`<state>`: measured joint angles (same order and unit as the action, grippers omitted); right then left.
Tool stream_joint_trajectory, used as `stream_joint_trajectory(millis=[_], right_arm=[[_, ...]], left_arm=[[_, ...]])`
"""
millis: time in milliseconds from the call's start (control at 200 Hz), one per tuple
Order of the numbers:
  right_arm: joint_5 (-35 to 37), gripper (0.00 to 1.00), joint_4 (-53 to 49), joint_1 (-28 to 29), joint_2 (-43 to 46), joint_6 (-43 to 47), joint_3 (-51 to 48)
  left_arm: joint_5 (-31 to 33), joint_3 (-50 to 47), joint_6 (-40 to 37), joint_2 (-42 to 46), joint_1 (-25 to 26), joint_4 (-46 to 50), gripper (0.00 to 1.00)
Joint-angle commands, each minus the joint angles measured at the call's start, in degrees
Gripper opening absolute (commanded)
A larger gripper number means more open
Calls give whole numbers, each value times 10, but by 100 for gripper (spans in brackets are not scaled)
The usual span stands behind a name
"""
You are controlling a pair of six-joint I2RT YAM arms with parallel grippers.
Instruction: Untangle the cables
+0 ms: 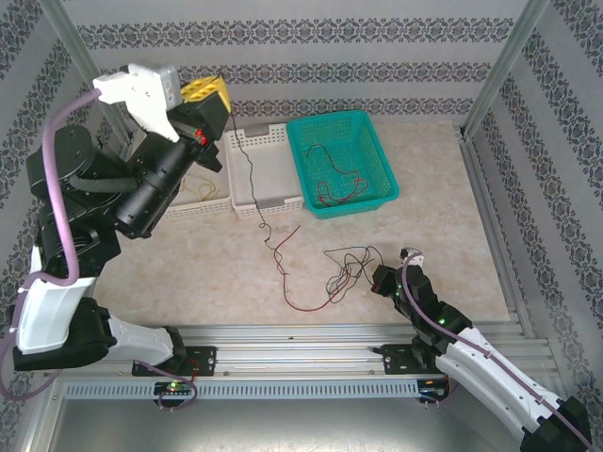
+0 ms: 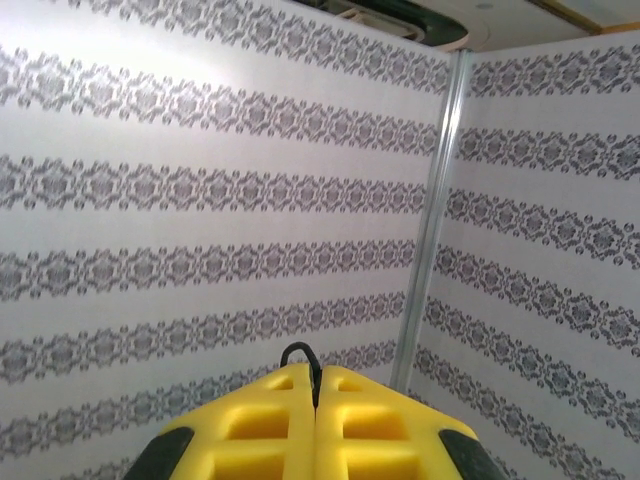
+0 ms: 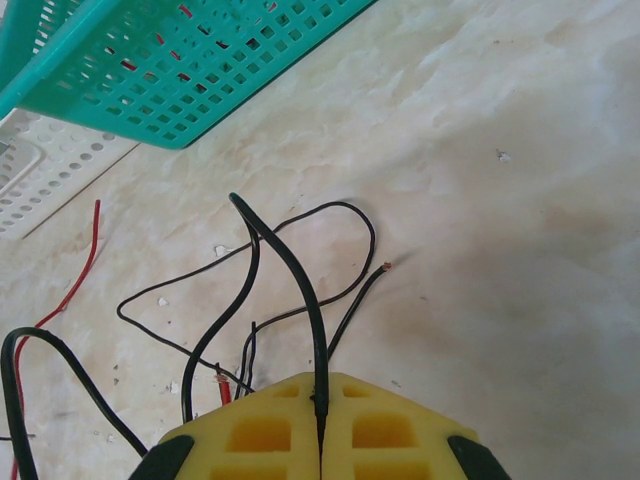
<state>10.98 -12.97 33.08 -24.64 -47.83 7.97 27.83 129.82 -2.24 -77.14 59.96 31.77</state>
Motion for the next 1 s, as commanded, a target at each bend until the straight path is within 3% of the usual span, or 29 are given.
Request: stream_joint_trajectory(millis=[0, 350, 530, 659, 829, 999], right_arm=[[-8, 0, 14, -8, -7, 9, -2], [-17, 0, 52, -11, -52, 11, -10], [-37, 0, 73, -11, -68, 19, -15], [-98, 0, 104, -7, -87, 43, 1], [-151, 0, 125, 50, -163, 117, 65], [-157, 0, 161, 123, -264, 162, 109]], left_arm=[[-17, 61, -73, -26, 7, -47, 0], [-51, 119, -105, -63, 7, -114, 0], [-46, 106, -83, -64, 7, -78, 0], [-44, 68, -64, -58, 6, -44, 0], [-38, -15, -39, -36, 6, -27, 0], [-35, -121, -12, 6, 0, -54, 0]])
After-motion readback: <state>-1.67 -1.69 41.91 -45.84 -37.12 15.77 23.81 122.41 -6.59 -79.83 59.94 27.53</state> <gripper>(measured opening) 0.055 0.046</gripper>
